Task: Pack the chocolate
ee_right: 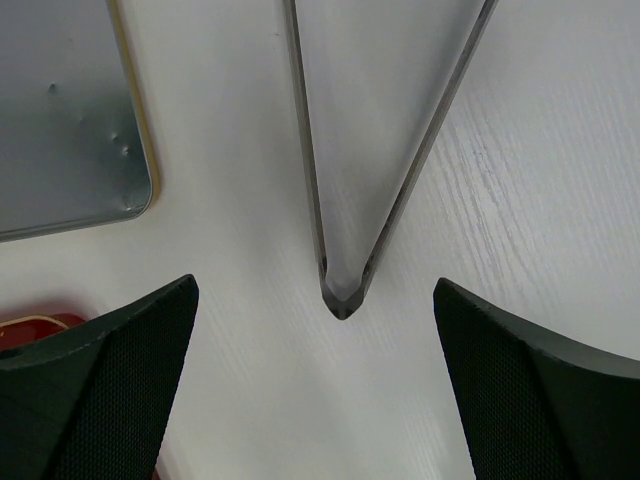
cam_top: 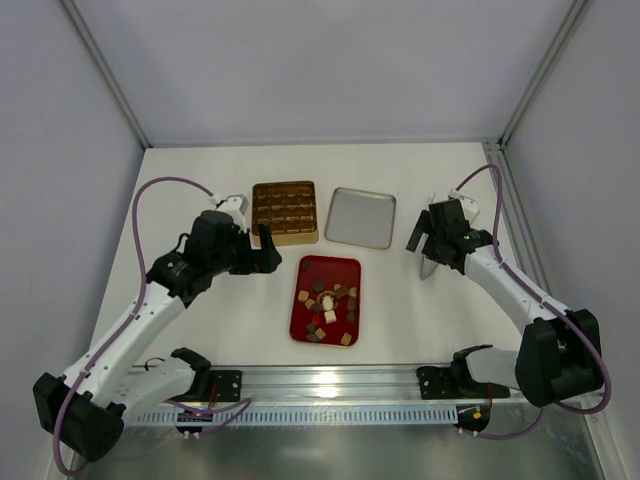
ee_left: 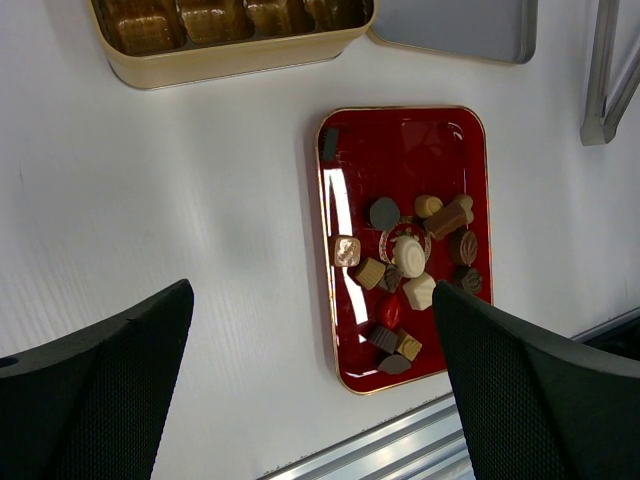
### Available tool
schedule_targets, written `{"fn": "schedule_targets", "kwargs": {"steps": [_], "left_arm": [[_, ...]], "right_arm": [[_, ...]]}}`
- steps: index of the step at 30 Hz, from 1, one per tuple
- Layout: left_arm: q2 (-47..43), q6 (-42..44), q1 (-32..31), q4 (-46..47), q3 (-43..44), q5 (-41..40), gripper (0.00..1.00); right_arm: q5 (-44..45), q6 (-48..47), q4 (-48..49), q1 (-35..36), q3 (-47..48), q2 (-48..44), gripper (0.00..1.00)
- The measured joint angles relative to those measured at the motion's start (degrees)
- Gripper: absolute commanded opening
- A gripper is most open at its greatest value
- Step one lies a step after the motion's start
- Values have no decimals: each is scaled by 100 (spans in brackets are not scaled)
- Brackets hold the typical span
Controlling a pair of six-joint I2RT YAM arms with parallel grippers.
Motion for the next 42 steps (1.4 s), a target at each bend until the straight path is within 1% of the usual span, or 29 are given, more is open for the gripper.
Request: {"fn": "schedule_targets", "kwargs": {"steps": [7, 15, 19, 21, 30, 35, 36, 42], "left_arm": [[-59, 2, 0, 0, 0, 35, 100], [-74, 2, 0, 0, 0, 85, 100], [-74, 2, 0, 0, 0, 85, 100], [-74, 2, 0, 0, 0, 85, 100], [-74, 2, 0, 0, 0, 87, 100], [-74, 2, 0, 0, 0, 87, 100], [-74, 0, 0, 0, 0, 87, 100], [-72, 2, 0, -2, 0, 87, 100]], "right_arm": [[-111, -2, 337, -404, -4, 643, 100], [-114, -2, 636, -501, 2, 1285, 100], [-118, -4, 723, -581, 13, 1672, 98], [-122, -24, 761, -656, 50, 1801, 95], [-186, -243, 990, -813, 389, 2168, 94], [-157, -317, 1062, -813, 522, 2448, 91], [-160, -326, 1062, -813, 542, 2461, 88], [-133, -334, 1095, -824, 581, 2516, 80]]}}
